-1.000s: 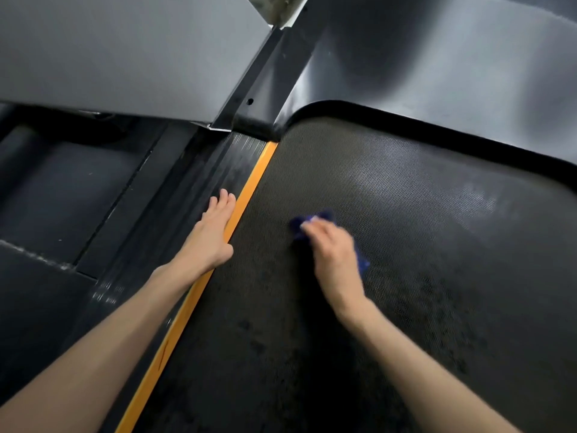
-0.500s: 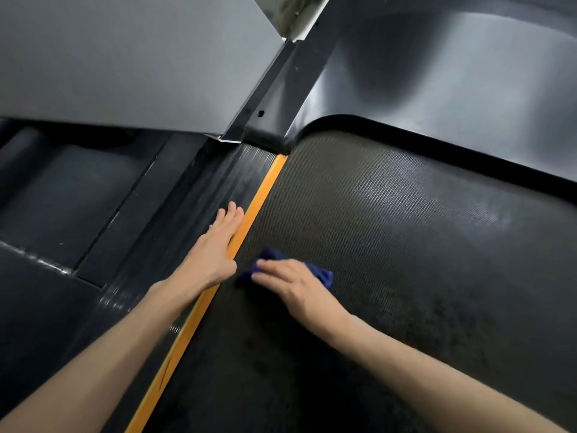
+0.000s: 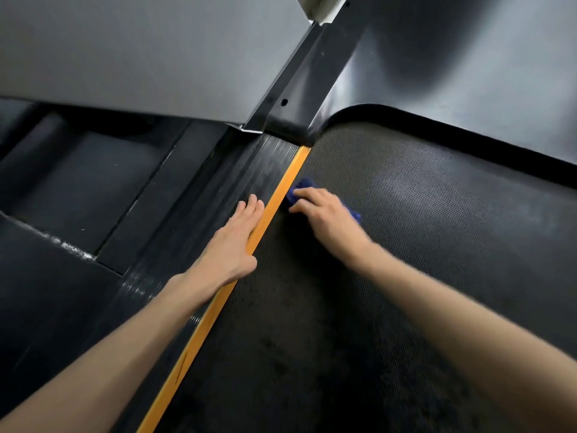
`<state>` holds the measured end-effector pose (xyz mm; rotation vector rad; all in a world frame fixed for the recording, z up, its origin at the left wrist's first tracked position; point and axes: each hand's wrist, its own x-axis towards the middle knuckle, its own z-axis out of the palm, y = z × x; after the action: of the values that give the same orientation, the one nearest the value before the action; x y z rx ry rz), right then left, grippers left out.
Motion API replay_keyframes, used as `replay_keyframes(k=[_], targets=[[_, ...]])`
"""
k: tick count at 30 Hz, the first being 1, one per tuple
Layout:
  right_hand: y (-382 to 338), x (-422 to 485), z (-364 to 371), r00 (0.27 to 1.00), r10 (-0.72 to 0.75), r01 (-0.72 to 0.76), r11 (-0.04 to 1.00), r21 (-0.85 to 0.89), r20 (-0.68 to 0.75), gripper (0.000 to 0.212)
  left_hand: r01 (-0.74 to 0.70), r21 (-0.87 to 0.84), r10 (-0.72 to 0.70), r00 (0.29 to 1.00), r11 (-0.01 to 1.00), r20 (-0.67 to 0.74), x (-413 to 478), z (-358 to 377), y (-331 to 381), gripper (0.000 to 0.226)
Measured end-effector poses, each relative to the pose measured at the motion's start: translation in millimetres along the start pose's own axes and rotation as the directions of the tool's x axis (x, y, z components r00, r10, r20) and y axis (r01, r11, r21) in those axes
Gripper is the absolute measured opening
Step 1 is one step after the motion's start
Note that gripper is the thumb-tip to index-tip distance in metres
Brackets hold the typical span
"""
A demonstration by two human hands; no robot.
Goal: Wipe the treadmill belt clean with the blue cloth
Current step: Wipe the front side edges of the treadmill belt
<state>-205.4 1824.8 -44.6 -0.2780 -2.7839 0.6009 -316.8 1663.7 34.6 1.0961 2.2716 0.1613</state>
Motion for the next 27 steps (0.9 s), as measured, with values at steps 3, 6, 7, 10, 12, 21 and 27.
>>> replay_keyframes(k=[3,6,7,10,12,21,27], targets=[[57.3,26.0,-27.8,0.993,0.082,-0.089,0.992,-0.091,-0.082,0.026,-0.006,0.002,0.006,1.000,1.000,0.013,0.9,0.4,-1.3,0.096],[84.2,56.8,-38.3,0.757,0.585,-0.598,0.800,0.054,-0.292,0.037,0.005,0.004,-0.005,1.000,1.000,0.008,2.3,1.8,-1.1,0.097],[72.6,62.5,-33.5,0.719,0.620,-0.635,0.770,0.064,-0.313,0.038,0.011,0.007,-0.011,1.000,1.000,0.005,2.3,2.7,-0.6,0.097],[24.6,44.4,-5.5,0.914,0.307,-0.305,0.951,0.051,-0.263,0.032,0.019,0.018,-0.019,1.000,1.000,-0.003,1.6,3.7,1.1,0.099],[24.2,21.5,3.2,0.990,0.054,-0.059,0.998,-0.036,-0.133,0.036,0.015,0.022,-0.015,1.000,1.000,-0.003,2.4,2.8,0.8,0.099],[18.9,30.9,-7.9,0.876,0.401,-0.377,0.916,0.138,-0.270,0.042,-0.017,0.051,0.016,1.000,0.999,0.022,4.6,1.1,-1.4,0.096],[-44.4,-57.4,10.0,0.983,-0.148,0.131,0.980,0.150,0.112,0.035,-0.062,0.117,0.064,0.998,0.991,-0.011,-5.4,-5.7,-7.5,0.087]])
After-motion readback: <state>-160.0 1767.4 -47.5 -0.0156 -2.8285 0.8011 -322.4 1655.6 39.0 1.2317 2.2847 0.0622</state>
